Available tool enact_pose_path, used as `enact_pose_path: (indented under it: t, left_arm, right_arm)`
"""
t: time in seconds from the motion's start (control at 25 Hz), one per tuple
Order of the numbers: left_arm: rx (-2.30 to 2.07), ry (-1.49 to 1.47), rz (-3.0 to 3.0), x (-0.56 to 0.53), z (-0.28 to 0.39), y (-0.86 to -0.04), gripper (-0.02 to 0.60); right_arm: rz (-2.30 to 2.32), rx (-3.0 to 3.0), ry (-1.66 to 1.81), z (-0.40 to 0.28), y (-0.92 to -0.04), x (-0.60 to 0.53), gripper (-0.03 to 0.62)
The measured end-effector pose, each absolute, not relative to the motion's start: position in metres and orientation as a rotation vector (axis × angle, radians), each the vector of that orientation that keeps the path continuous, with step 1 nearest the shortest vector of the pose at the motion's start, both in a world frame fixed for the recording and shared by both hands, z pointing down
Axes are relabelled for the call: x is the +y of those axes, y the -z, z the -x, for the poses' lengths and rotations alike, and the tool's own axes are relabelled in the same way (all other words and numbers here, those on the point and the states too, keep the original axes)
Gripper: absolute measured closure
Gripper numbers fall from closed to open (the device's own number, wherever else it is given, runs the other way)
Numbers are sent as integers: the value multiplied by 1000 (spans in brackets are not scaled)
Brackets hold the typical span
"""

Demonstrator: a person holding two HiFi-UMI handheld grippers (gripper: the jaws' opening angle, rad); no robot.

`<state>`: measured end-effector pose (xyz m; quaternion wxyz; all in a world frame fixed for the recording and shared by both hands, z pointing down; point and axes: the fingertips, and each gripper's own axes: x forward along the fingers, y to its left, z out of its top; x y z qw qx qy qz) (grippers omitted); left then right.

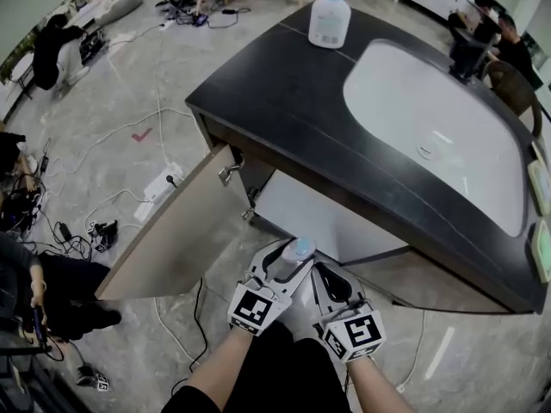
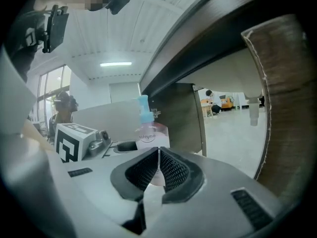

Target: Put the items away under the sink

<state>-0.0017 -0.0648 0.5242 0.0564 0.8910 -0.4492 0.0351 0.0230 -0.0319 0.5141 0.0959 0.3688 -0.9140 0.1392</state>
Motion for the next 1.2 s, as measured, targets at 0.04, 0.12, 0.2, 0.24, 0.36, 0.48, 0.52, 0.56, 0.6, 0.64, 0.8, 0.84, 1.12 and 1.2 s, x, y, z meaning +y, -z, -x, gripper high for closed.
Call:
enact_pose_path:
  t: [0.04, 0.12, 0.2, 0.24, 0.36, 0.48, 0.52, 0.56, 0.6, 0.64, 0.8, 0.84, 1.12, 1.2]
  left_arm:
    - [-1357, -92, -2700, -67, 2, -531, 373]
    - [-1344, -61, -2693, -72, 2, -543, 373]
    - [-1336, -51, -2694, -76, 2, -555, 373]
    - [-1333, -51, -2697, -78, 2, -560, 373]
    - [-1326, -56, -2705, -85, 1, -573, 373]
    - [-1317, -66, -2706, -88, 2, -588, 373]
    - [-1313, -70, -2706, -89, 2, -594, 373]
    - [-1310, -74, -2705, -90, 2, -599, 373]
    - [-1308, -78, -2704, -91, 2, -603, 373]
    - [-1308, -82, -2703, -93, 2, -607, 373]
    - [-1298, -90, -2703, -102, -1, -623, 373]
    - [-1293, -91, -2704, -105, -2, -628, 373]
    - [-1223, -142, -2781, -119, -17, -657, 373]
    - [-1209, -132, -2794, -121, -21, -665, 373]
  right_arm:
    - [-1100, -2713, -410, -23, -520, -34, 560]
    - [-1115, -2720, -405, -23, -532, -39, 560]
    - [-1131, -2725, -404, -23, -543, -42, 560]
    - [-1138, -2726, -403, -23, -549, -44, 560]
    - [-1151, -2731, -403, -24, -562, -50, 560]
    - [-1153, -2726, -411, -22, -578, -53, 560]
    - [-1153, -2722, -410, -22, -583, -54, 560]
    - [-1155, -2718, -410, -22, -588, -55, 560]
    - [-1159, -2714, -411, -22, -592, -56, 560]
    - [-1164, -2710, -411, -22, -596, -57, 560]
    - [-1181, -2698, -408, -23, -610, -64, 560]
    - [-1185, -2698, -406, -24, -612, -66, 560]
    - [-1170, -2714, -344, -19, -634, -79, 560]
    - [-1169, -2714, -326, -16, -642, -82, 560]
